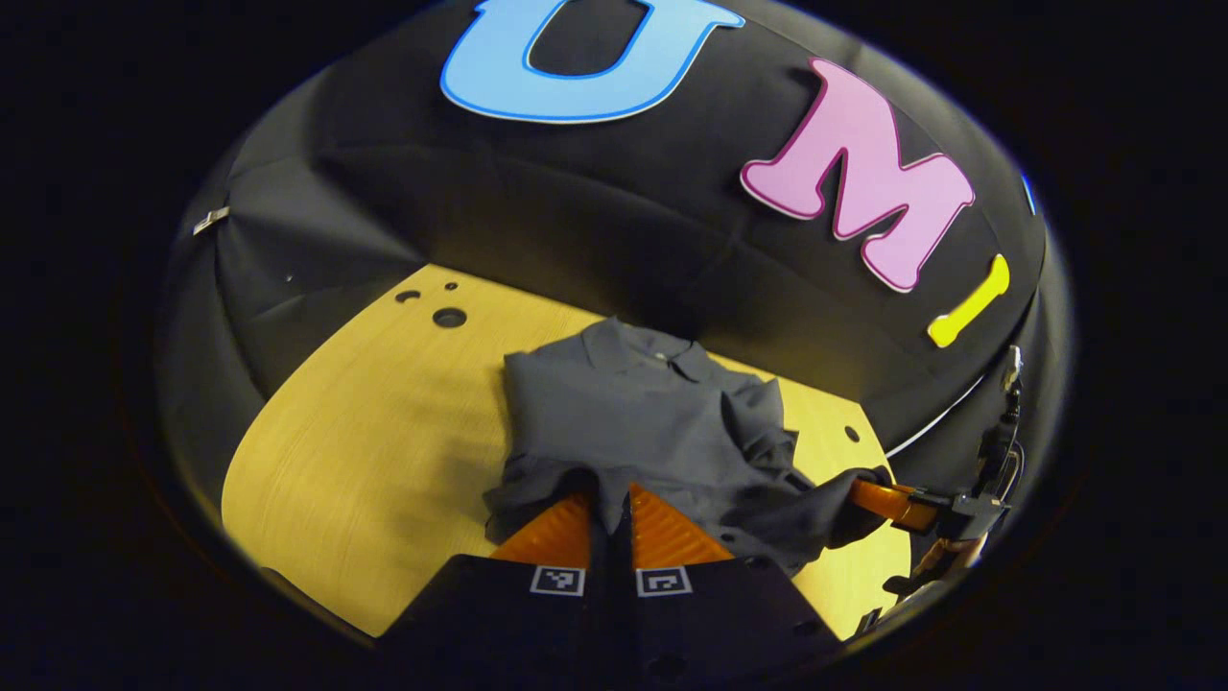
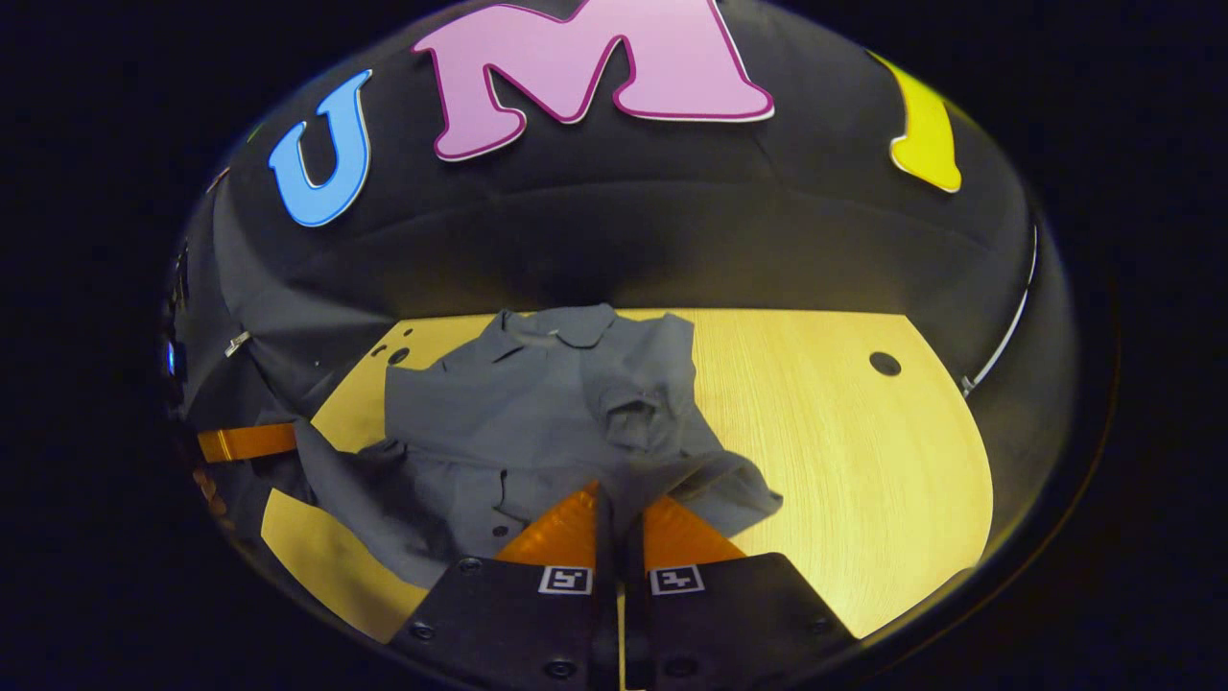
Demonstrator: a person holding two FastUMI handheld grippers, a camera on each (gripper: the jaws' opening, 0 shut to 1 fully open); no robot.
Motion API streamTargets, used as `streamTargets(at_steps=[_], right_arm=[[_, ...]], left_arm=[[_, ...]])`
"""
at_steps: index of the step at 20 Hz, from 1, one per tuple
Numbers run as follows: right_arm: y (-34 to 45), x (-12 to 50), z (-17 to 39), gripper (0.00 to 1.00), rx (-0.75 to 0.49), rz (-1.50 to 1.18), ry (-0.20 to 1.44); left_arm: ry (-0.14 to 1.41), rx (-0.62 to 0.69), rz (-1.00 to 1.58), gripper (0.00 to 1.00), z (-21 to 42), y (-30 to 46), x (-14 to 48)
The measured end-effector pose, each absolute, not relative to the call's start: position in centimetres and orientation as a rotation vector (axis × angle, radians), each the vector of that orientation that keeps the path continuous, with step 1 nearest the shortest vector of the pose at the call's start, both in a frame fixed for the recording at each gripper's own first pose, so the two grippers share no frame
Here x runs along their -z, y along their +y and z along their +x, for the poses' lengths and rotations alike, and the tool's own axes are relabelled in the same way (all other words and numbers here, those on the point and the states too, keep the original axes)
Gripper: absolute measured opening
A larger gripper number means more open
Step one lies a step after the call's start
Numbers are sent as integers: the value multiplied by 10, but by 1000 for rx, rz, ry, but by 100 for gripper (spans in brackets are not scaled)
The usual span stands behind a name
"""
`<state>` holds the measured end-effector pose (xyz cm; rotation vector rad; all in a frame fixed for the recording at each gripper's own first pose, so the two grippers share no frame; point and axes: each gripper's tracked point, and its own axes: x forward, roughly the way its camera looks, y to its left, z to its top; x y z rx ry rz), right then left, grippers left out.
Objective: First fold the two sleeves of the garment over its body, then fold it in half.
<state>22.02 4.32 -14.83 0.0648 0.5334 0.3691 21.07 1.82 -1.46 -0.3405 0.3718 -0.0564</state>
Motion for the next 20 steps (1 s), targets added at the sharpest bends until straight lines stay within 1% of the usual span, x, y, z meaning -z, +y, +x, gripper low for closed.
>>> streamTargets(at_steps=[4,8,11,14,17,20], right_arm=[[55,123,265,7,-369,81,469],[75,98,312,7,-379,66,387],[88,88,349,7,-360,73,339],[91,86,383,7,-322,69,300],[91,95,413,7,-293,30,270],[101,102,435,7,-296,-83,209]], left_arm=[[284,59,-354,5,257,26,-27],[231,51,-373,5,306,37,-45],[198,33,-373,5,347,52,-54],[179,5,-399,5,389,73,-53],[174,-15,-439,5,425,90,-39],[185,-18,-432,5,456,98,-20]])
